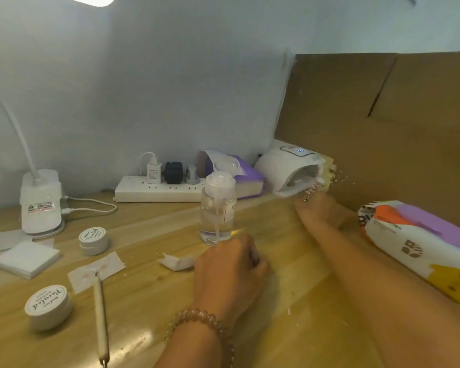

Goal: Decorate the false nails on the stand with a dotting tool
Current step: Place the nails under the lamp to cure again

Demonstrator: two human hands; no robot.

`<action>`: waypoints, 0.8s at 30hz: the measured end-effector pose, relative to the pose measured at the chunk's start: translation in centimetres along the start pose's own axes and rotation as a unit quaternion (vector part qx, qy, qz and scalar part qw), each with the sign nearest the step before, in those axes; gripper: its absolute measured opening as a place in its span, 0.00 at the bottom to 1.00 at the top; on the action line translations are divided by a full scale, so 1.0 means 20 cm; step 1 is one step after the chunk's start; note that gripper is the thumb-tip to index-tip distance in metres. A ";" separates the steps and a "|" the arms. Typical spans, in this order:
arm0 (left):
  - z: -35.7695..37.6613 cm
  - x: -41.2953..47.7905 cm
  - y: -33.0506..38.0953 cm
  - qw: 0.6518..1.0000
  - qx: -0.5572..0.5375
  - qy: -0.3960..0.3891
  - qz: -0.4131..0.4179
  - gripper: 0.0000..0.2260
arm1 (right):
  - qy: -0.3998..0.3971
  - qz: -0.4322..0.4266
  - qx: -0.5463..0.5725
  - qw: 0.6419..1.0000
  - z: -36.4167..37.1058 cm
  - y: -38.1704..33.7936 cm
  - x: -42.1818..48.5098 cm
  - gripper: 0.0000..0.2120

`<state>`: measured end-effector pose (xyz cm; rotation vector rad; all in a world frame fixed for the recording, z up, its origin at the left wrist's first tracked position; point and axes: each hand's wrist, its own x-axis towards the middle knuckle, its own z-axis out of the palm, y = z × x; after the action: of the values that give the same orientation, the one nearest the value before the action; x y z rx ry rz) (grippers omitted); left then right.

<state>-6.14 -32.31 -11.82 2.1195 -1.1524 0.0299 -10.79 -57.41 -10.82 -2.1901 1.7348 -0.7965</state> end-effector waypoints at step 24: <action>0.00 -0.01 0.01 1.000 -0.019 0.004 -0.005 0.09 | 0.020 0.077 0.064 0.995 0.00 0.01 0.14 0.15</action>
<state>-6.46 -32.27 -11.79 2.0898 -1.1294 0.0125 -10.63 -60.05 -10.18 -1.9439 1.7930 -0.8905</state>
